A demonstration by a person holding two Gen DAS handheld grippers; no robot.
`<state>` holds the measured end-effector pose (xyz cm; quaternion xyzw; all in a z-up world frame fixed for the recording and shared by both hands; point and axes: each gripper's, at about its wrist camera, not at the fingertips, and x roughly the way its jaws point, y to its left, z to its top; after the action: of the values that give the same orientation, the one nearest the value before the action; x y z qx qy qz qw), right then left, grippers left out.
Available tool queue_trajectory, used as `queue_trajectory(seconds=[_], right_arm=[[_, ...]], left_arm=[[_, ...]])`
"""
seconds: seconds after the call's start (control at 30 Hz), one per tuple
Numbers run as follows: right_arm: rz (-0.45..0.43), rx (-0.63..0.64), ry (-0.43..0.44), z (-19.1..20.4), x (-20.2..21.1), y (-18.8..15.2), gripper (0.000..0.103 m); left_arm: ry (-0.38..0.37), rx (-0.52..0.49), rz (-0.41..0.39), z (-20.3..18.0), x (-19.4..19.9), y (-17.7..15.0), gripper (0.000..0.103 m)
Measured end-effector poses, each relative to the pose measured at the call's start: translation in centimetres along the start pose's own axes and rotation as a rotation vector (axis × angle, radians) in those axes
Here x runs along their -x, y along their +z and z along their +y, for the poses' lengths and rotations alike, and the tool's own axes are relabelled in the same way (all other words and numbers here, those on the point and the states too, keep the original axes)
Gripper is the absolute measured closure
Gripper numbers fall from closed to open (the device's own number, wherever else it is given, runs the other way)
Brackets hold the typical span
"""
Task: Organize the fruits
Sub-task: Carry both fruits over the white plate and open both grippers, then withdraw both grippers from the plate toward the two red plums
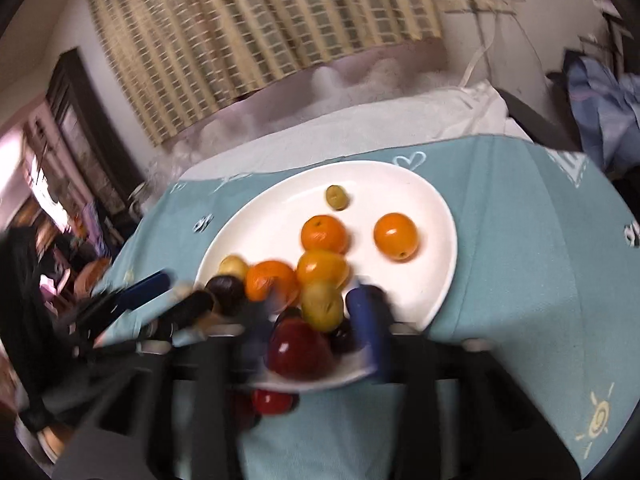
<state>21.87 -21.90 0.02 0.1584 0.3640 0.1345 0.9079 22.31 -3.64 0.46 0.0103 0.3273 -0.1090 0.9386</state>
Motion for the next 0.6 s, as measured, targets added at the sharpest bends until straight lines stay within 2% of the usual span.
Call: queue_trajectory(seconds=[0.03,0.13,0.23,0.37,0.47,0.53,0.6], right_arm=[[-0.019,0.0,0.028,-0.1,0.4,-0.2,0.038],[-0.012,0.051,0.022,0.1,1.1,-0.8,0.038],[0.016,0.076,0.034,0.5,1.8,-1.9,0.038],[0.026,0.097,0.039,1.2,3.2,-3.4,0.038],[0.027,0.094,0.051,1.3,3.7,-3.8,0.038],[0.036,0.097,0.05,1.4,3.8,-4.1,0.038],[0.042,0.103,0.05,1.5,3.6,-4.2,0.038]], left_arm=[[-0.008,-0.007,-0.008,0.0,0.3,-0.3,0.021],[0.002,-0.017,-0.017,0.4,1.5,-1.6,0.022],[-0.048,-0.03,0.008,0.3,3.3,-3.5,0.022],[-0.073,-0.155,0.012,-1.8,5.1,-5.9,0.022],[-0.08,-0.234,0.026,-3.6,5.0,-7.3,0.022],[-0.085,-0.251,0.056,-4.1,4.1,-7.7,0.03],[-0.098,-0.243,0.1,-4.0,3.0,-8.2,0.058]])
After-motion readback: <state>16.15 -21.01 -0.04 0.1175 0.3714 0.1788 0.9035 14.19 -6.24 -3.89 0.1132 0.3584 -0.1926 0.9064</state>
